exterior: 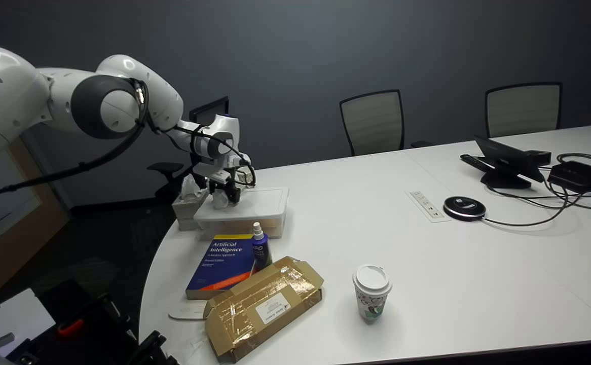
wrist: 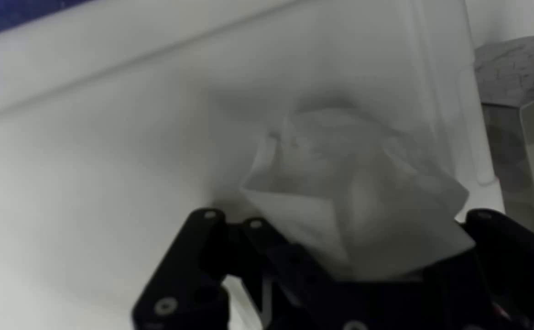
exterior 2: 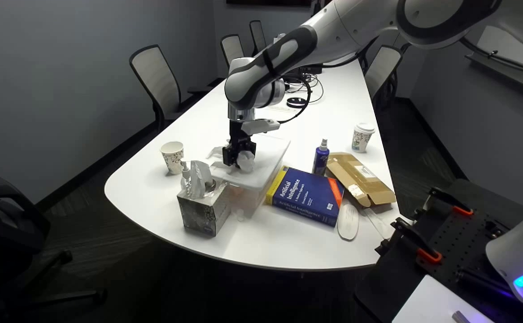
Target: Use the white napkin to wipe the white lid.
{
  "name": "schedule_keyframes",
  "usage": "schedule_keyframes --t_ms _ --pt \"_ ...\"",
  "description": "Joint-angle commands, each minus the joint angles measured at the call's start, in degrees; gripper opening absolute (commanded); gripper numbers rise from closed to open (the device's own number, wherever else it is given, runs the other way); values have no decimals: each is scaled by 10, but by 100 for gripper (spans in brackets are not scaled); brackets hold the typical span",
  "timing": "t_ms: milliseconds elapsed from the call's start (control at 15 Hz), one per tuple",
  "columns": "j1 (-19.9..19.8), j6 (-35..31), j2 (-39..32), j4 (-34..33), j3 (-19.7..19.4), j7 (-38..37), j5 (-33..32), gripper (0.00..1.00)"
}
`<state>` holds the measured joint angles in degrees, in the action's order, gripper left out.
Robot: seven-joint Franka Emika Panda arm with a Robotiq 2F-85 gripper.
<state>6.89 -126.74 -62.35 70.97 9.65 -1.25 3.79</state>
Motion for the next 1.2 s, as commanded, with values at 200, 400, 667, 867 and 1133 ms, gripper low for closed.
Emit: schedule_keyframes --t_ms 200,400,667,867,1133 --pt "2 142 6 -27 -28 -25 5 3" --pt "14 178 -1 -45 -51 -47 -9 3" --pt "37 120 -8 -41 -75 -57 -42 3" --pt "52 75 -9 -39 -83 -62 -62 3" --pt "56 -8 -2 -27 -69 -54 -58 3"
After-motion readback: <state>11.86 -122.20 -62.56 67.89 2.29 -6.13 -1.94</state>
